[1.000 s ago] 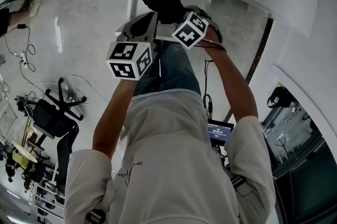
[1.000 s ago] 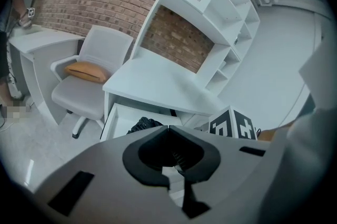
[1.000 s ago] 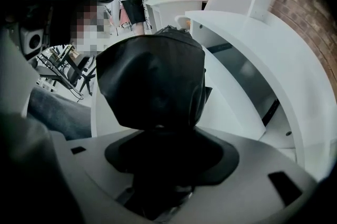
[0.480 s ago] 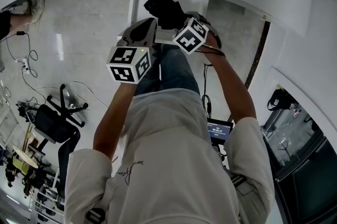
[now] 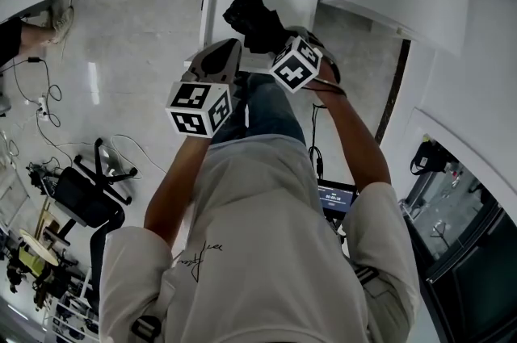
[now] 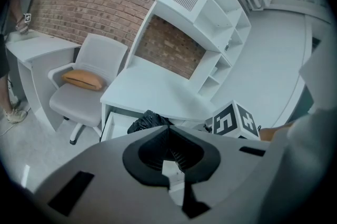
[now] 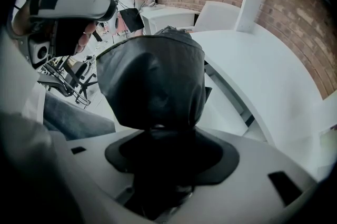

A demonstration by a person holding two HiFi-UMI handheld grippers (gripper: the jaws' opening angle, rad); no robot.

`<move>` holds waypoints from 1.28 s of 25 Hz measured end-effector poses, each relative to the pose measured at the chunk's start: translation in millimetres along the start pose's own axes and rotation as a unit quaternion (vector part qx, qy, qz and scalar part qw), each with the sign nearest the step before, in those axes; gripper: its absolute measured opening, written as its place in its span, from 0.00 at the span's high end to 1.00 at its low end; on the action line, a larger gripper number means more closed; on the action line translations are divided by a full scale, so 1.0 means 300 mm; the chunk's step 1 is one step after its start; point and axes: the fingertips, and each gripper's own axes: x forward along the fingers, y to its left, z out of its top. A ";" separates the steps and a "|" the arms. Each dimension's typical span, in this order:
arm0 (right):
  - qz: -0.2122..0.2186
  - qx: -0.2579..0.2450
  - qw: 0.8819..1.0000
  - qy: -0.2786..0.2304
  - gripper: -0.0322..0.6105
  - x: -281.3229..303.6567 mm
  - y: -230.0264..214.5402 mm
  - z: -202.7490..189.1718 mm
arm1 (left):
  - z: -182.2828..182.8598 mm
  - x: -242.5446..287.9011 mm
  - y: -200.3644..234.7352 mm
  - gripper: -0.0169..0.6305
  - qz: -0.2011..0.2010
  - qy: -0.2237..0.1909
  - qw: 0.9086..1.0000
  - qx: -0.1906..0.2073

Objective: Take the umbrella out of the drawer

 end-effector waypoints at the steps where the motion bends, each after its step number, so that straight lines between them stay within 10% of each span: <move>1: -0.001 0.001 1.000 -0.003 0.56 -0.010 0.001 0.003 | 0.003 -0.008 -0.005 0.95 -0.001 -0.001 1.000 0.000; 32: 0.000 0.086 0.993 -0.081 0.56 -0.277 0.027 0.072 | 0.153 -0.137 -0.075 0.95 -0.044 -0.043 0.997 0.045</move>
